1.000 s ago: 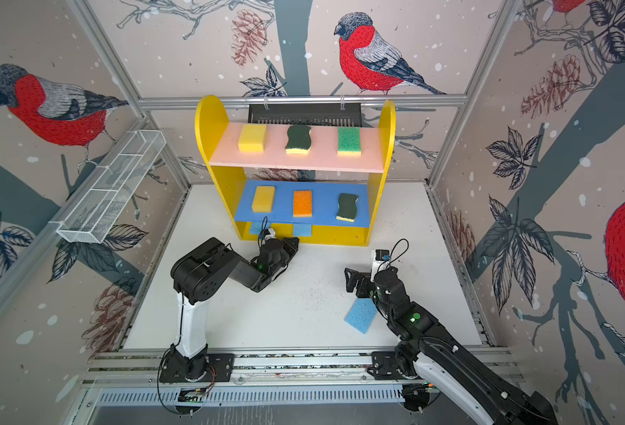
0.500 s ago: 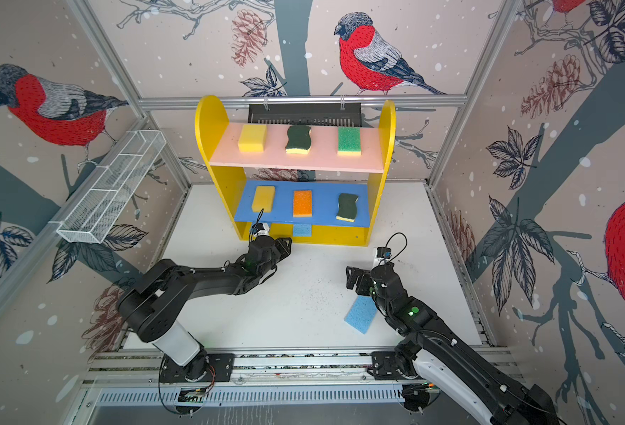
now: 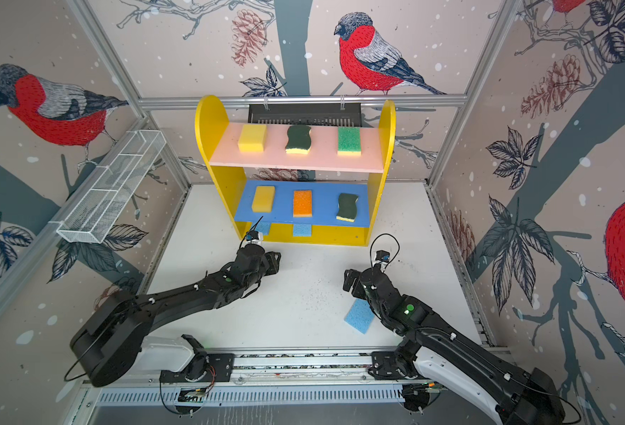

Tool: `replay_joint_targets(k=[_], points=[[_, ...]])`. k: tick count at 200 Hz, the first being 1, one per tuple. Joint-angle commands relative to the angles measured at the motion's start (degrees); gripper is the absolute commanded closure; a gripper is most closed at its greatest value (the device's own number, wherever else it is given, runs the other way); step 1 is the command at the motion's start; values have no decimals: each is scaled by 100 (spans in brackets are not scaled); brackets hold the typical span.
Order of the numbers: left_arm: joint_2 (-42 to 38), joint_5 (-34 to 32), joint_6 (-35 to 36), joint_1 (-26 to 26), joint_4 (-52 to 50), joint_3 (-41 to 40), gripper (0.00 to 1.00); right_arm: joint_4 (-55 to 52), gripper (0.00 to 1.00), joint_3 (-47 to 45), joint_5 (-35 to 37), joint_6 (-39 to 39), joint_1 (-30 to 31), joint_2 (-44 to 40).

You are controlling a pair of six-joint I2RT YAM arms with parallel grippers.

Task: Arrange cleaning sponges on a shelf
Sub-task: Pick up the cleaning sponge from the bottom-right of the table.

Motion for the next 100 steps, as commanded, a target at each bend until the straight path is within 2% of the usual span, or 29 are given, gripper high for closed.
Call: replay_joint_targets(k=[1,47,100], points=[[-396,-33,491,-21,-341,-135,59,-574,0,77,452,657,134,36],[-966,51,690,-16,-661,-339,53,-1625,0,285,841,2223,876,356],[-1542,431,689,-21,-643,-689,48,-3156,0,879,1130,4567,2639,1288]])
